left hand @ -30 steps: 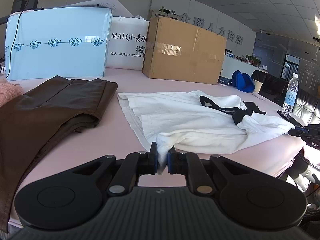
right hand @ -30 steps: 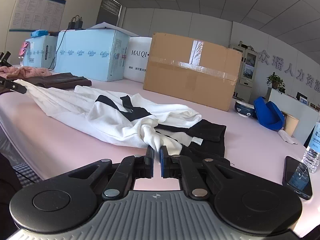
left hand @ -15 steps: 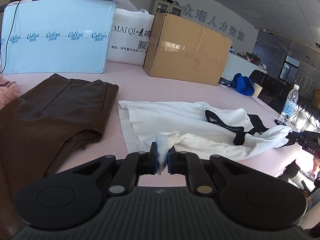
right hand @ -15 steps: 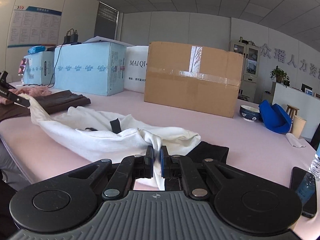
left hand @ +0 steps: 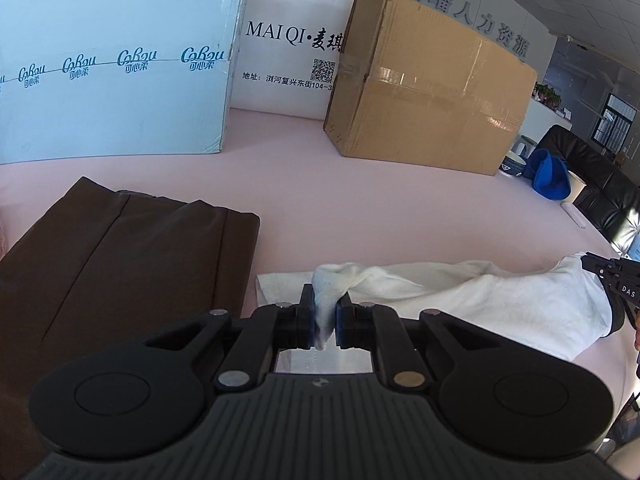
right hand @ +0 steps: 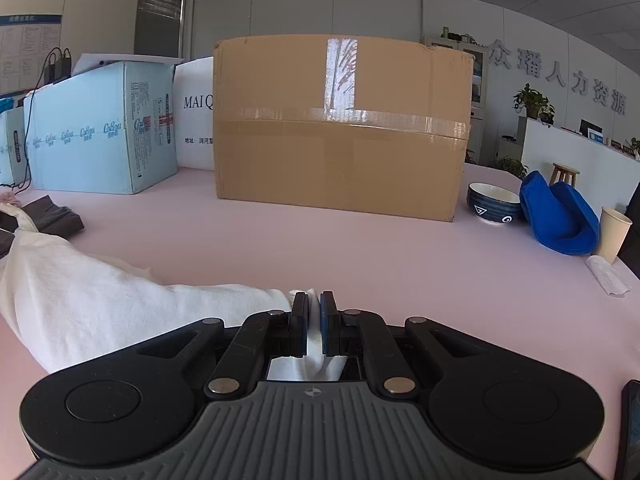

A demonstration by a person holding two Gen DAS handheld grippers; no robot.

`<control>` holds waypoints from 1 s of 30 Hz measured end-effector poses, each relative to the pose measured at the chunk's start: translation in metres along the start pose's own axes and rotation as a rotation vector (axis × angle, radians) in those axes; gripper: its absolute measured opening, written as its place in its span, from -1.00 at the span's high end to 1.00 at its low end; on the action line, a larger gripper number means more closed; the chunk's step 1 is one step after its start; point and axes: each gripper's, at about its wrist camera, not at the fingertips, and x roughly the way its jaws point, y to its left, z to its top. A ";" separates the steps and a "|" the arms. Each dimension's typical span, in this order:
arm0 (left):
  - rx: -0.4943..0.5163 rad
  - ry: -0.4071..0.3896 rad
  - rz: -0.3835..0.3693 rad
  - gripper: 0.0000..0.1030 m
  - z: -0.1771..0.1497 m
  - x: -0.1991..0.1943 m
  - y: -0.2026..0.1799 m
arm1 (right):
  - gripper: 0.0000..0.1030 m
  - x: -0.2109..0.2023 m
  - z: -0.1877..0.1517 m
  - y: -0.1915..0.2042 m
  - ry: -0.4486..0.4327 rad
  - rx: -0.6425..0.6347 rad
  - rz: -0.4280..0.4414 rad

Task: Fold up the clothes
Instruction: 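Open both grippers and release the folded hoodie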

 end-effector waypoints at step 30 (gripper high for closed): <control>0.272 -0.166 0.086 -0.59 -0.043 -0.024 -0.044 | -1.00 -0.073 -0.033 0.046 -0.318 0.020 0.073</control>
